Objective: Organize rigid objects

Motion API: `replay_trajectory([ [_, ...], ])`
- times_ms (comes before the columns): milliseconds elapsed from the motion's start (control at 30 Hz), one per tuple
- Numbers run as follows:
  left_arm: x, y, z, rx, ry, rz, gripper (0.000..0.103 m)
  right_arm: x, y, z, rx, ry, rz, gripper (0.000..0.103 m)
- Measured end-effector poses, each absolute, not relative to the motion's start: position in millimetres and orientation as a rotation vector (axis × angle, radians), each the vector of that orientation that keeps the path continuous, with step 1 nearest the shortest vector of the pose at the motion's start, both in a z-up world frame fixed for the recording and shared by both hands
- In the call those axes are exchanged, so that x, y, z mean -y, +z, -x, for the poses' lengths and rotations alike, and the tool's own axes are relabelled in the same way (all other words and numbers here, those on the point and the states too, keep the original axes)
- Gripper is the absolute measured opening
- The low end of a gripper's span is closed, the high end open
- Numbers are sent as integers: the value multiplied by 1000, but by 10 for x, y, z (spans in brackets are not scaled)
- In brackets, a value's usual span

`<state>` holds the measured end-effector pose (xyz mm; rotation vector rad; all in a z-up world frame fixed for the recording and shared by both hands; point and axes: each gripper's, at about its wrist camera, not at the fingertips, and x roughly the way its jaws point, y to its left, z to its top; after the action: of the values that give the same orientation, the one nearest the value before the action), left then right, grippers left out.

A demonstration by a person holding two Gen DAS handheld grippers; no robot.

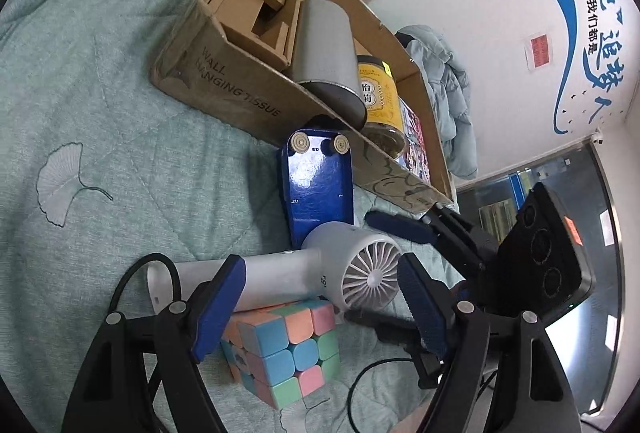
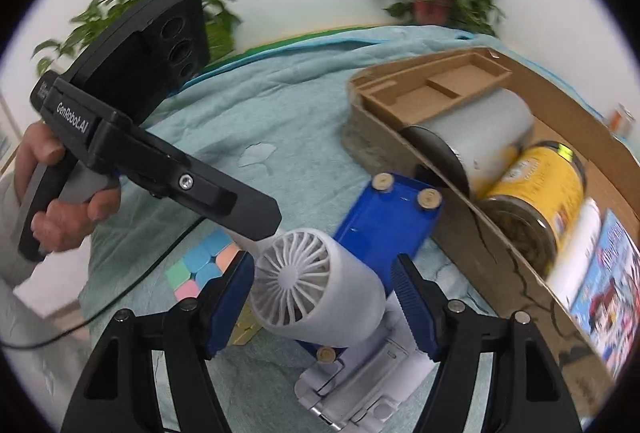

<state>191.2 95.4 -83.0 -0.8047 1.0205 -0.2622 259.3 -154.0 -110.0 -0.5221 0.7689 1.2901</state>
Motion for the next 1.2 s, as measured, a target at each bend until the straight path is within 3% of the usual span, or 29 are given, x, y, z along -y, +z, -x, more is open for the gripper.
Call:
replay_trajectory([
  [133, -949, -778, -1896, -1006, -246, 773, 79, 1512, -1182, -2507, -732, 1352, 669, 71],
  [300, -955, -698, -1887, -985, -226, 749, 79, 1448, -1209, -2513, -688, 1313, 620, 65],
  [633, -659, -410, -1922, -957, -308, 654, 79, 2080, -1180, -2718, -851, 1083, 138, 63],
  [800, -172, -307, -2085, -977, -417, 605, 79, 2987, -1345, -2828, -973, 839, -249, 63],
  [1000, 480, -392, -2289, -1064, -516, 565, 79, 3572, -1643, -2750, -1119, 630, -414, 60],
  [1200, 809, -486, -2281, -1104, -521, 541, 79, 3330, -1481, -2473, -1131, 760, -108, 66],
])
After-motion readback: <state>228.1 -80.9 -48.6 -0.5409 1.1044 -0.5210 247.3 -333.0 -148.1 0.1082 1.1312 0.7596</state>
